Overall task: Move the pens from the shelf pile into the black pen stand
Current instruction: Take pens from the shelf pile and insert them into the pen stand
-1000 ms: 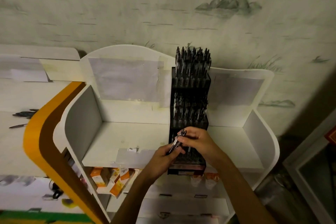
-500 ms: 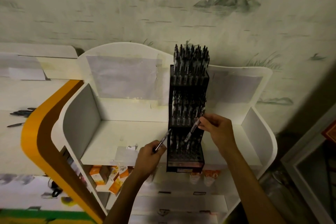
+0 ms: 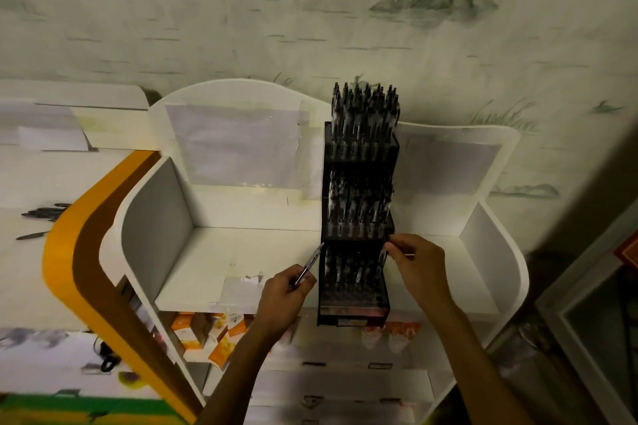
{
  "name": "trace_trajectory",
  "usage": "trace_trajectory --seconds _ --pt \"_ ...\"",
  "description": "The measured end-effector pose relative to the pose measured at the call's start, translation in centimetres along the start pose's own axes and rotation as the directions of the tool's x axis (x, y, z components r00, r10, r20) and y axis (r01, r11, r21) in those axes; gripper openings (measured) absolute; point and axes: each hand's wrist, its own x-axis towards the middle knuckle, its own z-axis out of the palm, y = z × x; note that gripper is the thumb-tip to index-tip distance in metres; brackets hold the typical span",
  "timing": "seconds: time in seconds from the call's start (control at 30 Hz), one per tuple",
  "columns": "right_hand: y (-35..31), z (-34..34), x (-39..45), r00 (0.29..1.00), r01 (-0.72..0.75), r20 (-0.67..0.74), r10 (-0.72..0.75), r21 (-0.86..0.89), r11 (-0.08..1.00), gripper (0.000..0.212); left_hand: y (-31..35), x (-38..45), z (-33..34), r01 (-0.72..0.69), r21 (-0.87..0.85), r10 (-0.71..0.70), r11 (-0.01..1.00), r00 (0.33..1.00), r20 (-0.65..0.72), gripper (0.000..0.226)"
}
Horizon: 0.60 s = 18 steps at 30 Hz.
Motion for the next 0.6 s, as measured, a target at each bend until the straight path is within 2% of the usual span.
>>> trace_trajectory --seconds 0.33,0.6 --pt "0.8 0.5 -0.7 0.999 0.023 0.041 -0.021 -0.06 0.998 0.012 -0.1 0.0 0.1 0.003 -0.02 -0.002 1.0 1.0 0.011 0.019" --pt "1.5 1.2 -1.2 0.99 0.029 0.141 0.0 -0.203 0.979 0.009 0.0 -0.1 0.1 0.003 -0.022 -0.003 1.0 1.0 0.011 0.018"
